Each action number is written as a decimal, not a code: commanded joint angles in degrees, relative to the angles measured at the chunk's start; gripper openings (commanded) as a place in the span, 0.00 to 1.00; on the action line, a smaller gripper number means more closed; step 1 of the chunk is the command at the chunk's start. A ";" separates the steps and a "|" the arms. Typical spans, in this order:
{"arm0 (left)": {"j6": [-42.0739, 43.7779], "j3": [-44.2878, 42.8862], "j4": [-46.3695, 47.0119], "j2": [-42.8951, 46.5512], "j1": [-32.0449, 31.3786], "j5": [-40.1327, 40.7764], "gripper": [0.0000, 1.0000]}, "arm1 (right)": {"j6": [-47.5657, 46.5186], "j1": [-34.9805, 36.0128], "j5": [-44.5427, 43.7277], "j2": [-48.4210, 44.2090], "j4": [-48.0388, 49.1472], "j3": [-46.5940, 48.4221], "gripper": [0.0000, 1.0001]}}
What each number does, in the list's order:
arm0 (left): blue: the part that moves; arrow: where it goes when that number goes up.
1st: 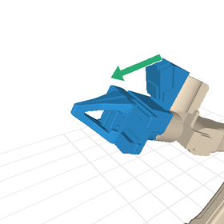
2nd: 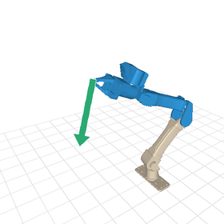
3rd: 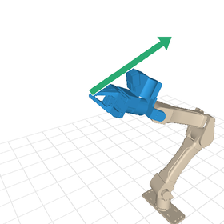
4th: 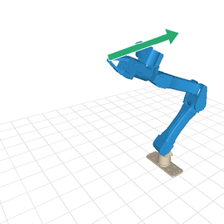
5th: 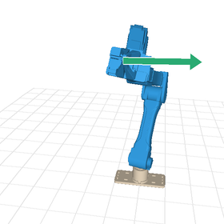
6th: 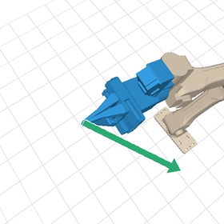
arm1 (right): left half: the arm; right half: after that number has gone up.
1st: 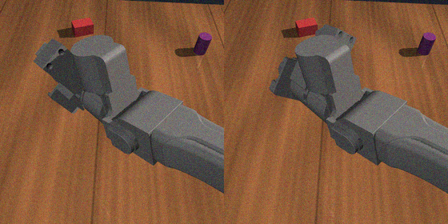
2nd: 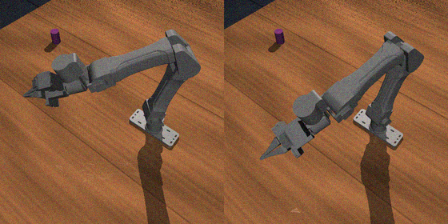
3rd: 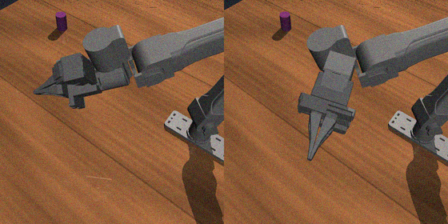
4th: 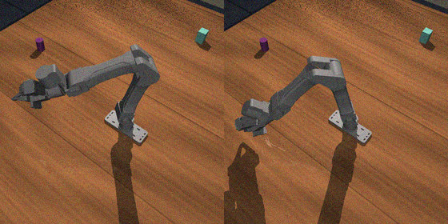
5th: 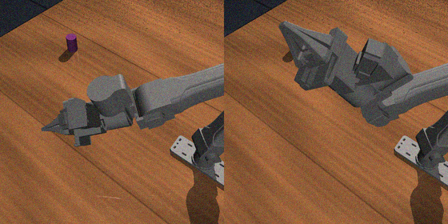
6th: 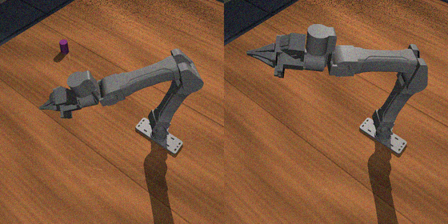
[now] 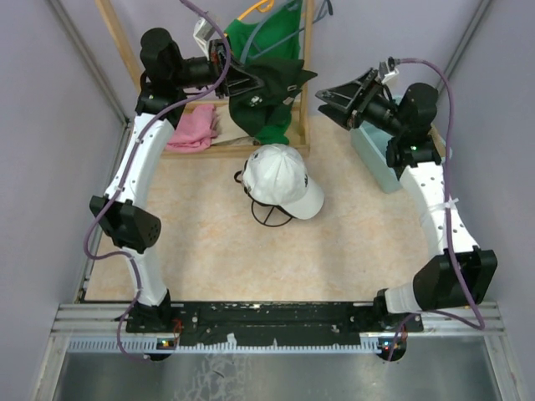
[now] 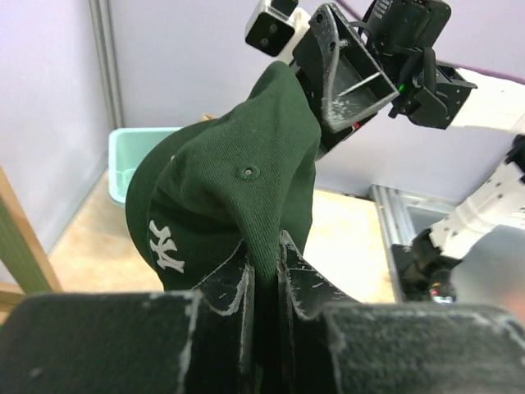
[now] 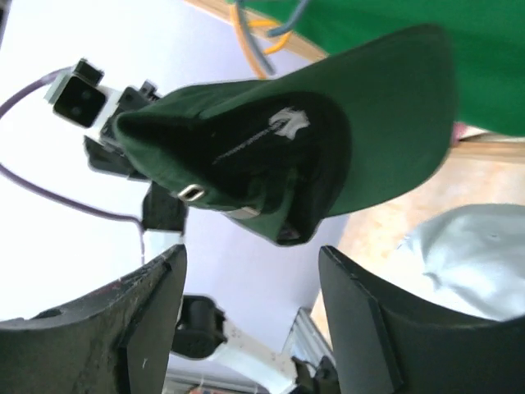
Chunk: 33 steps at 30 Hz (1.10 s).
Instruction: Stack the hats
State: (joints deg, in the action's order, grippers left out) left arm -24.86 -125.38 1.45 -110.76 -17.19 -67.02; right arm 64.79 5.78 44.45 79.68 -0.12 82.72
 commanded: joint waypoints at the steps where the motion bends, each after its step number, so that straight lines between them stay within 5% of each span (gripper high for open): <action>1: 17.55 -5.57 -7.92 -1.16 -0.48 -1.49 0.02 | 26.27 0.22 9.05 0.52 34.96 -5.03 0.71; 7: 19.98 -4.46 -4.77 1.25 -0.11 -5.67 0.00 | 56.19 -1.34 4.67 6.11 67.03 -11.70 0.77; 10: 16.18 -2.33 0.19 3.15 -0.11 -8.13 0.00 | 64.37 -2.30 2.37 8.69 74.92 -13.28 0.78; 14: 4.12 4.10 17.68 6.40 -0.21 -10.46 0.00 | 68.79 -2.44 3.01 10.95 77.02 -13.77 0.79; 18: -3.71 3.35 25.45 5.85 -0.40 -11.92 0.00 | 72.64 -2.40 2.69 12.71 81.05 -15.13 0.79; 33: -16.88 4.59 40.03 5.50 -2.65 -14.42 0.00 | 73.36 0.02 2.55 16.71 79.23 -14.60 0.77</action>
State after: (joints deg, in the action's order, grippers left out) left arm -36.67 -120.99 33.76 -107.28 -18.96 -80.20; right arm 119.83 4.29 47.81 94.65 77.17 67.00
